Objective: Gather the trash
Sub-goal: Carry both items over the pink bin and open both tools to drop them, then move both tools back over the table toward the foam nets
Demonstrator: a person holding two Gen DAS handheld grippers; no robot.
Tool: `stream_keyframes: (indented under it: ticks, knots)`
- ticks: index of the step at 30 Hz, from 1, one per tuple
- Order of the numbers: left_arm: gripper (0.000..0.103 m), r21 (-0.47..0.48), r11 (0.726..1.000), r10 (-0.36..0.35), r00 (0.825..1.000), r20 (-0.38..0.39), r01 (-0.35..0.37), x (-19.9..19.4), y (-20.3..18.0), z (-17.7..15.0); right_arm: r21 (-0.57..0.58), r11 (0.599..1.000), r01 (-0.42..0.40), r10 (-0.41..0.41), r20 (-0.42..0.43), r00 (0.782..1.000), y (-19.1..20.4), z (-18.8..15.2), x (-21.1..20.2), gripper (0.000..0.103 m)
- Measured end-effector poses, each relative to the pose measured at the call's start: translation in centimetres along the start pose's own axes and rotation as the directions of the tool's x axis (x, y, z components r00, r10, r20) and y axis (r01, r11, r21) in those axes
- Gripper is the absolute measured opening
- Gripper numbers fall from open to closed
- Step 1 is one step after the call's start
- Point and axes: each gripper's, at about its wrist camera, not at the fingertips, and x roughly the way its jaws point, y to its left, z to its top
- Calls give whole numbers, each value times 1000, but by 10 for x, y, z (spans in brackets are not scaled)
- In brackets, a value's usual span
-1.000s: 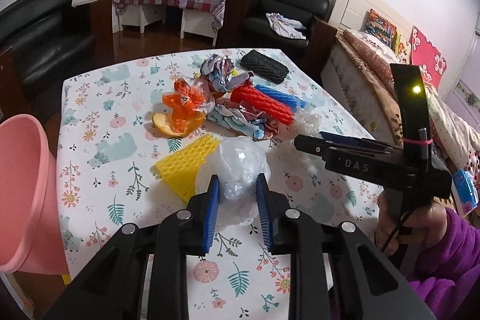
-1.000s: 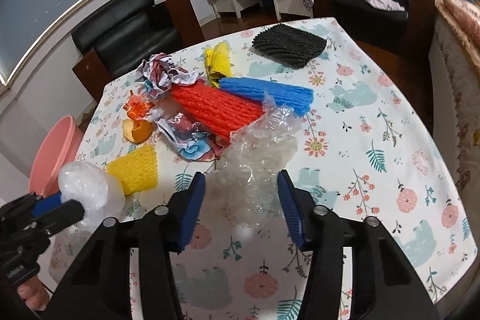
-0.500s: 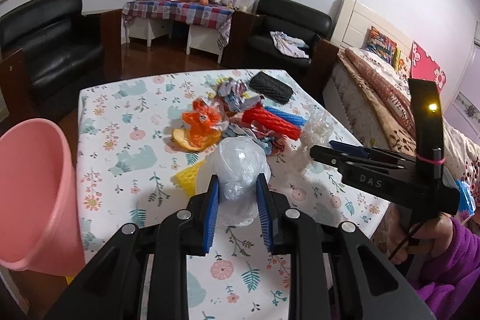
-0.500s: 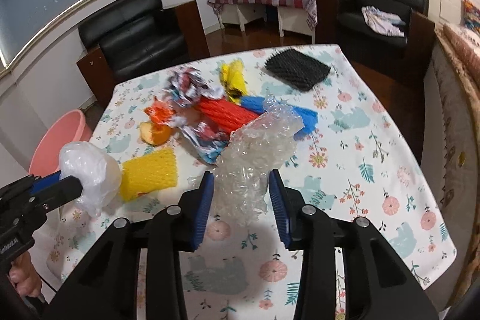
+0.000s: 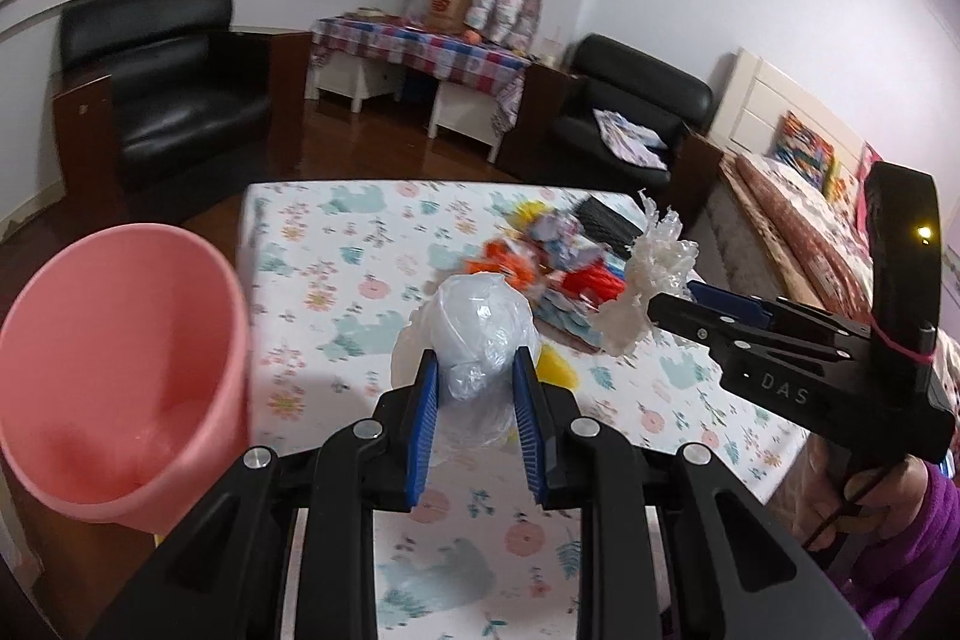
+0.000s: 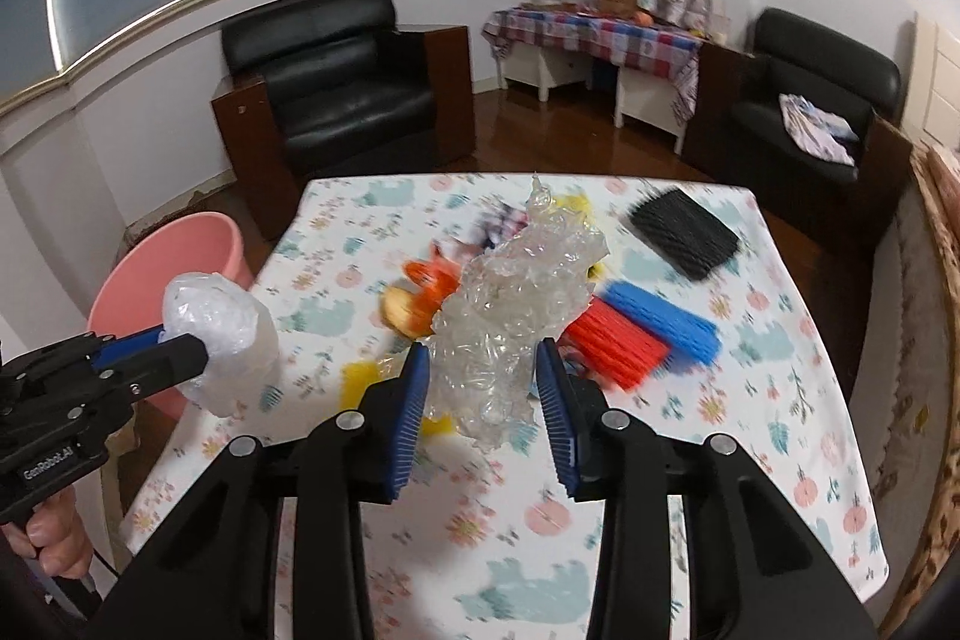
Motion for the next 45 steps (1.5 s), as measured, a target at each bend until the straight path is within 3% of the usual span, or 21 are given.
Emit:
stream_keyframes:
  ticks: [6,10,20,31,35,41,45]
  knots:
    - [24,-53,993,106,993,53,-103,-18,30,6,-48,995,-82,83,2,997,34,21,12,38]
    - [24,-114,976,196,977,80,-187,-35,61,8,-90,983,-160,161,1,987,65,32,23,38]
    - [24,-242,915,341,940,36,-322,-51,126,-8,-136,917,-376,372,-49,927,139,49,51,38]
    - [27,-304,864,408,912,-47,-402,-39,162,-25,-186,871,-454,430,-156,889,195,41,85,38]
    - [40,-340,847,416,908,-55,-409,-37,168,-25,-168,864,-475,443,-196,875,202,40,97,39]
    - [46,-358,842,415,908,-48,-404,-40,172,-28,-146,858,-492,456,-223,862,199,35,102,51]
    - [46,-355,847,408,912,-45,-396,-40,166,-26,-134,861,-491,459,-213,863,192,34,99,52]
